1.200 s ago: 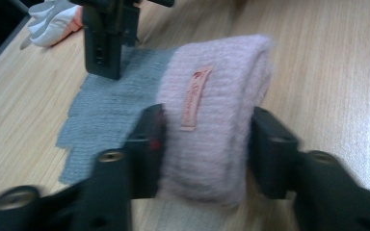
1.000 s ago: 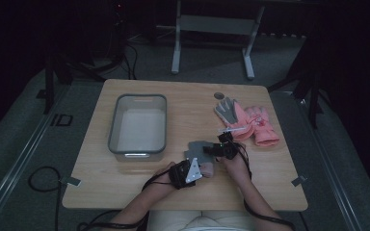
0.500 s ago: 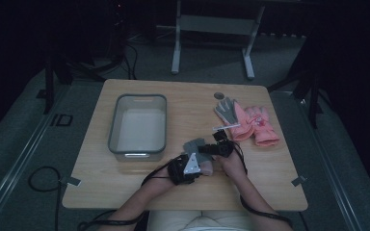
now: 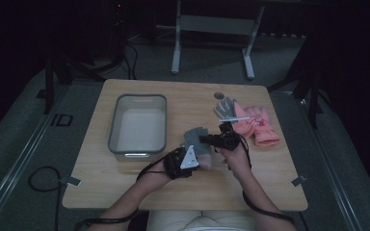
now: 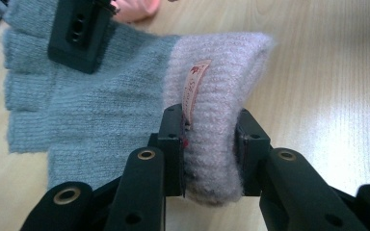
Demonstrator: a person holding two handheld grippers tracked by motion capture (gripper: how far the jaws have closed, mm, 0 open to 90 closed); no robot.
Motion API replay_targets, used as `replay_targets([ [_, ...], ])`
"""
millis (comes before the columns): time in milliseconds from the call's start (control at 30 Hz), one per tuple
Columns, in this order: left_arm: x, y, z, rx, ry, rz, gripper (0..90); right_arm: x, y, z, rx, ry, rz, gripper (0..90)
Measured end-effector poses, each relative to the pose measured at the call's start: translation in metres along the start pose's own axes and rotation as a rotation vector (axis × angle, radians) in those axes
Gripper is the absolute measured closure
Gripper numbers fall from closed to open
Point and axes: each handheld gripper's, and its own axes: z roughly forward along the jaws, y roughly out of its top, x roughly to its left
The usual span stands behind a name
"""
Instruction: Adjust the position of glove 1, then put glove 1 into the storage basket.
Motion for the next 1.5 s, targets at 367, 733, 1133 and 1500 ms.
replay_targets([
  [367,0.023,0.011,-0.028,0.007,-0.024,0.021,69.7,0.015,0.02,-0.005,-0.037,0.013,-0.033,74.2],
  [733,0.04,0.015,-0.054,0.019,0.012,0.038,69.7,0.035,0.045,-0.004,-0.061,0.028,-0.077,74.2],
  [1133,0.071,-0.006,-0.094,0.056,0.061,0.052,69.6,0.071,0.082,0.023,-0.07,0.07,-0.142,74.2],
  [1500,0.101,-0.042,-0.106,0.135,0.085,0.058,69.1,0.092,0.1,0.069,-0.07,0.115,-0.145,74.1],
])
